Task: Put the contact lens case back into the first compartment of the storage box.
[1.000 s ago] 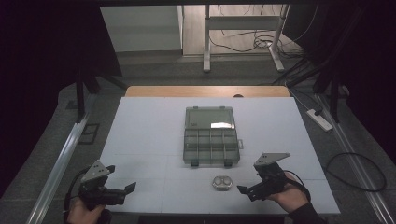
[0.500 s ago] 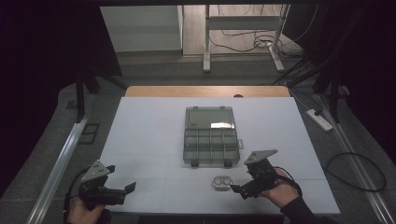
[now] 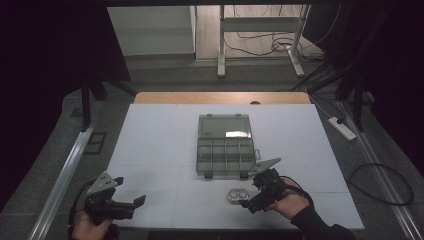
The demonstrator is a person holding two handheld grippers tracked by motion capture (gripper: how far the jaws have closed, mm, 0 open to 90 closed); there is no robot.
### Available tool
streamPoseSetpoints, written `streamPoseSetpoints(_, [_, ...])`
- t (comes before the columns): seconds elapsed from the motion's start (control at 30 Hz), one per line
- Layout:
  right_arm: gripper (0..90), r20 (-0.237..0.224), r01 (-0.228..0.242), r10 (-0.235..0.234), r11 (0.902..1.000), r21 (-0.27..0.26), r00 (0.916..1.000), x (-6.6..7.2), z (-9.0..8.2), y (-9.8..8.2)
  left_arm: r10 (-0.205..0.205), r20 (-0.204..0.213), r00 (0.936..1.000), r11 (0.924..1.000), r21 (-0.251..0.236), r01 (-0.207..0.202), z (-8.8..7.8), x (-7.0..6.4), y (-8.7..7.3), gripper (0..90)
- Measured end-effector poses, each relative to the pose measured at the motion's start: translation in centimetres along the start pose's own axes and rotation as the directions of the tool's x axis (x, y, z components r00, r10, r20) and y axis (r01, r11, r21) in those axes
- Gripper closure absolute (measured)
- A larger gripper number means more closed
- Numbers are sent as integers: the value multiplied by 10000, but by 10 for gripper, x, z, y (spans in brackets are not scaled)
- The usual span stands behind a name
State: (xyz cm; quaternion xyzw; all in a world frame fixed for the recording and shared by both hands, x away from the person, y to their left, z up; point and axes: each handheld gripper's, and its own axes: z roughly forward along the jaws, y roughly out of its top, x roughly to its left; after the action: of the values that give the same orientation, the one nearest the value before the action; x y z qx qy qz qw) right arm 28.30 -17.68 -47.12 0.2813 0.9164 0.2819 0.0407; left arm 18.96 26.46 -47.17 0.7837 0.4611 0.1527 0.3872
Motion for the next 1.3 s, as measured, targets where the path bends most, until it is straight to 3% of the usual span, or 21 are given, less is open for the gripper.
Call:
streamPoseSetpoints(0.6, [0,-310,924,-895,9897,1089,9955,7,32,15,6,19,10000,10000,-13,-6,0,0,0,5])
streamPoseSetpoints(0.97, [0,-342,1432,-1392,9695,1991,9897,6,51,15,9,46,10000,10000,-22,-9,0,0,0,5])
streamPoseSetpoints(1.2, [27,-490,1913,-1850,9561,2219,9815,4,59,15,18,58,10000,10000,-28,-17,0,0,0,6])
streamPoseSetpoints(1.3, [51,-464,2034,-1980,9563,2100,9791,3,60,15,15,61,10000,10000,-34,-15,0,0,0,6])
